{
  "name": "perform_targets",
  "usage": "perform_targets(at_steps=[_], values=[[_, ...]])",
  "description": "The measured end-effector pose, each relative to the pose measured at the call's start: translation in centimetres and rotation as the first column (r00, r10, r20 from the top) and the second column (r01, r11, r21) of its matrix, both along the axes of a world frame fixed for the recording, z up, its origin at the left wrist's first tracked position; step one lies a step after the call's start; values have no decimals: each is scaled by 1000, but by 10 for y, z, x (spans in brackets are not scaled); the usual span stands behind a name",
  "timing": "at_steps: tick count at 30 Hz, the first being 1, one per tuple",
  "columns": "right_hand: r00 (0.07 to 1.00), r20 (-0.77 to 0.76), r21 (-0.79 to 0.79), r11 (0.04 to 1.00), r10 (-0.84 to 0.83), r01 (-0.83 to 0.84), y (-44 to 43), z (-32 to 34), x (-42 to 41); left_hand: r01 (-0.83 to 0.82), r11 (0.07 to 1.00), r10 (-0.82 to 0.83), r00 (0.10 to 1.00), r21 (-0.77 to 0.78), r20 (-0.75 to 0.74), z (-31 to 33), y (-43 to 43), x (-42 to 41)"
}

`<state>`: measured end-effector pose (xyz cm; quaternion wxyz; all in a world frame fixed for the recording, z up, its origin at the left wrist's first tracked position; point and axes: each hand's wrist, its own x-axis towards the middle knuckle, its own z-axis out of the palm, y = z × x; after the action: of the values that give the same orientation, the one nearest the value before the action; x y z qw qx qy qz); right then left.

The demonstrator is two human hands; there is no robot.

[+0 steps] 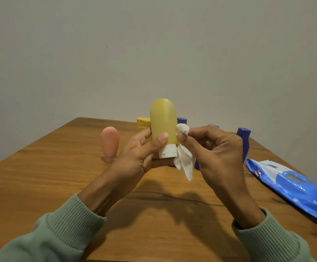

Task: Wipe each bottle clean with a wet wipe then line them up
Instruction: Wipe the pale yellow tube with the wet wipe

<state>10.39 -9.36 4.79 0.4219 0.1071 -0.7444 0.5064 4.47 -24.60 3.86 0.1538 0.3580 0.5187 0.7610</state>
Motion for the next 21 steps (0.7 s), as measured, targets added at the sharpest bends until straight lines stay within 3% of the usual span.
perform_targets(at_steps=[6,12,15,21], values=[[999,-2,184,982,38,-37,-6,-3,0,-70,998,70,996,2,56,1,2,2],[979,179,277,950,98,-145,2,8,4,-119,989,96,967,86,237,4,2,1],[989,132,166,982,70,-92,8,14,6,-104,986,55,939,129,340,5,1,2],[997,69,-52,998,25,-22,7,17,9,-164,984,118,885,65,450,6,2,6]])
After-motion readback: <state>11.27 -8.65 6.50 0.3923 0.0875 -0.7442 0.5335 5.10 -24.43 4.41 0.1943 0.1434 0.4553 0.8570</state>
